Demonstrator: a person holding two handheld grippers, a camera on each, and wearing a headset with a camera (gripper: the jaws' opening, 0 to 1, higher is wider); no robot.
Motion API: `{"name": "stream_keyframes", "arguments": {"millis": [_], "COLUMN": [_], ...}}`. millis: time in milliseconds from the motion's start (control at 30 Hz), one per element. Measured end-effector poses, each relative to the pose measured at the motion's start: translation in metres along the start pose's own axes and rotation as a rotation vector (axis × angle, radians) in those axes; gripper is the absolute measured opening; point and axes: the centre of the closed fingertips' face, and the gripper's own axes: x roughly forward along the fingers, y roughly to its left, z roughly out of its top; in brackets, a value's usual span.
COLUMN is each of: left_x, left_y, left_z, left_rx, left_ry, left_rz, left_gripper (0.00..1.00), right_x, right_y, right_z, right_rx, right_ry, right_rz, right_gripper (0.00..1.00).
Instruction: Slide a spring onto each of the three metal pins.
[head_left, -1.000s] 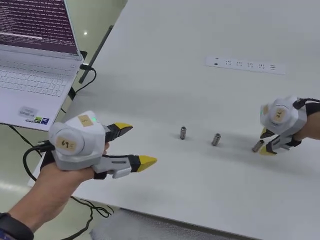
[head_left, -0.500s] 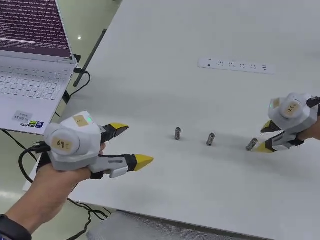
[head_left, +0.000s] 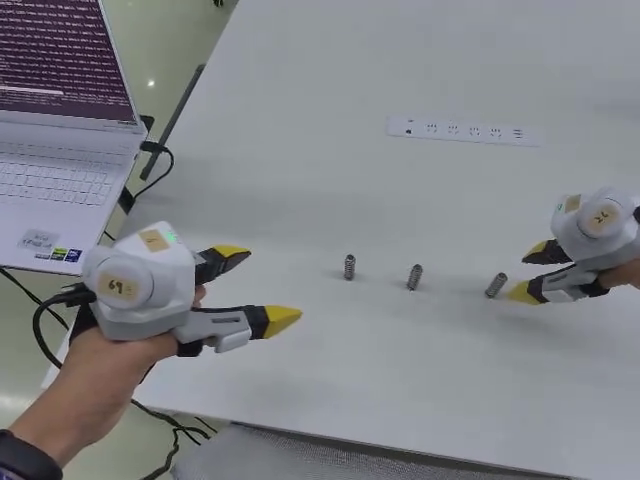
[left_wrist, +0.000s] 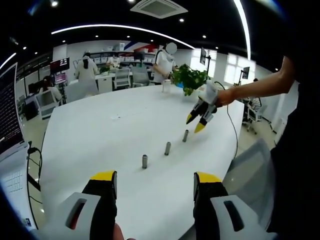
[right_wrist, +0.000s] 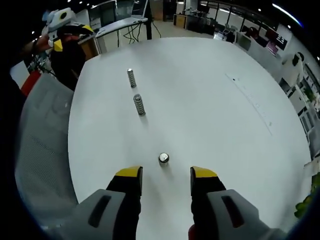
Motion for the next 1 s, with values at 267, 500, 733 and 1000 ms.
{"name": "stream_keyframes", "arguments": {"millis": [267,500,733,1000], "left_x": [0.002,0.003,0.003,0.005], "left_y": [0.001,0.003,0.005,0.004], "left_z": [0.002,0.002,0.003,0.007], "left_rx": [-0.003,-0.005,-0.01,-0.012], "left_ry": [-0.007,-0.01,-0.017,-0.024], "left_rz": [0.005,0.005,0.012,0.013], "left_gripper": [0.58,0.58,0.58,0.58], "right_x": [-0.014,-0.02,-0.036,-0.057], "right_y": [0.003,0.005,0.01,0.017], "right_z": [0.005,0.001,0.002,0.002], "right_rx": [0.084,0.117,0.178,0.242], "right_ry": [-0.108,-0.13,-0.205,-0.293], "right_rz": [-0.045,-0.063,-0.094,-0.13], "right_gripper": [0.38,0.4,0.43,0.47]}}
